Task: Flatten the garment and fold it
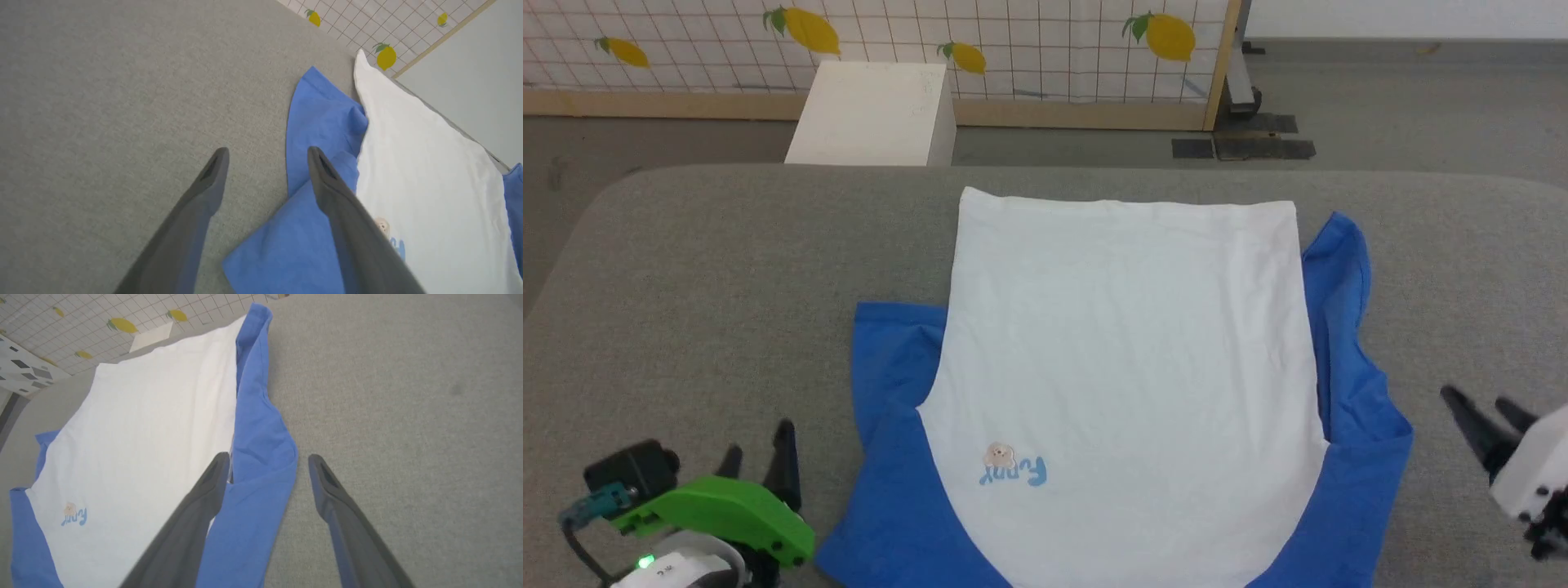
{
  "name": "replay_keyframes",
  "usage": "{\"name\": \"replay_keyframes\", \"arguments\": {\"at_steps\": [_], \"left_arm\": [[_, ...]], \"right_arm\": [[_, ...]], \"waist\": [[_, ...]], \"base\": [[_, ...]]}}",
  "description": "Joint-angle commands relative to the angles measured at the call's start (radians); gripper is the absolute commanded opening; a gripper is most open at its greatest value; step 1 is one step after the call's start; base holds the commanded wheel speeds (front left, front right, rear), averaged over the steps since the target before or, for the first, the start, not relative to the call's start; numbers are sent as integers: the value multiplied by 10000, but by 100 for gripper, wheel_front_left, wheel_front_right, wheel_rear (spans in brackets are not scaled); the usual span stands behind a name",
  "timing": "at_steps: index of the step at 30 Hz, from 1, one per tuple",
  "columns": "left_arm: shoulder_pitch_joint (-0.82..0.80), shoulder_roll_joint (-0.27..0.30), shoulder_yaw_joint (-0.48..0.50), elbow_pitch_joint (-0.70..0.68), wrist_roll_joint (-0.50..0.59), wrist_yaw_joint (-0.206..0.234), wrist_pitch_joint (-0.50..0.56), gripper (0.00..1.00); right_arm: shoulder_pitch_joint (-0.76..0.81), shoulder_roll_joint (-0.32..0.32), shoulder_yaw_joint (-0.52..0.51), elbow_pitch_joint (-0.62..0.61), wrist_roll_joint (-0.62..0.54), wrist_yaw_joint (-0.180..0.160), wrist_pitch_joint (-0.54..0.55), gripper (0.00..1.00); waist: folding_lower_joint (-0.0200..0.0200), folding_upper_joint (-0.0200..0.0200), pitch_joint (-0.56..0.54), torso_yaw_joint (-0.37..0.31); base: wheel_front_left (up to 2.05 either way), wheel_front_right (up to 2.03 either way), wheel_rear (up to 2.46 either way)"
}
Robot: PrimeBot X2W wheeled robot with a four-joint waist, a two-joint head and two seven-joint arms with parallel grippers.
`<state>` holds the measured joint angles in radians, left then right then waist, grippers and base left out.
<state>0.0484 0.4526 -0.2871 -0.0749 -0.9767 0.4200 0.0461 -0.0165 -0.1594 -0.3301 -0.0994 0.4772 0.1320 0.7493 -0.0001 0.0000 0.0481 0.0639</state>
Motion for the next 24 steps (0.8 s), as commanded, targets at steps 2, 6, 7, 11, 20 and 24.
{"name": "replay_keyframes", "arguments": {"at_steps": [2, 6, 7, 11, 20, 24], "left_arm": [[-578, 191, 126, -233, 665, -331, -892, 100], [-1498, 147, 87, -229, 2296, -1138, -2869, 100], [-1649, 88, 48, -283, 2647, -1285, -2971, 100], [-2156, -574, 346, -778, 4200, -1803, -3070, 100], [-2239, -2368, 1501, -1370, 6159, -2860, -3077, 100], [-2279, -2885, 1913, -1398, 6565, -3292, -3077, 100]], "right_arm": [[-1046, -204, 30, 281, -295, -13, -127, 100], [-3232, -534, 90, 1562, -842, -13, -326, 100], [-3563, -634, 166, 1799, -987, -13, -322, 100], [-4897, -1127, 558, 2813, -1558, -13, -225, 100], [-7326, -1731, 1506, 4993, -2762, -13, 103, 100], [-7785, -1845, 1875, 5762, -3216, -13, 176, 100]], "waist": [[1, 0, 564, -32], [1, 0, 1448, 140], [1, 0, 1605, 201], [1, 0, 2342, 478], [1, 0, 3764, 992], [1, 0, 3989, 1145]], "base": [[0, 0, 0], [0, 0, 0], [0, 0, 0], [0, 0, 0], [0, 0, 0], [0, 0, 0]]}}
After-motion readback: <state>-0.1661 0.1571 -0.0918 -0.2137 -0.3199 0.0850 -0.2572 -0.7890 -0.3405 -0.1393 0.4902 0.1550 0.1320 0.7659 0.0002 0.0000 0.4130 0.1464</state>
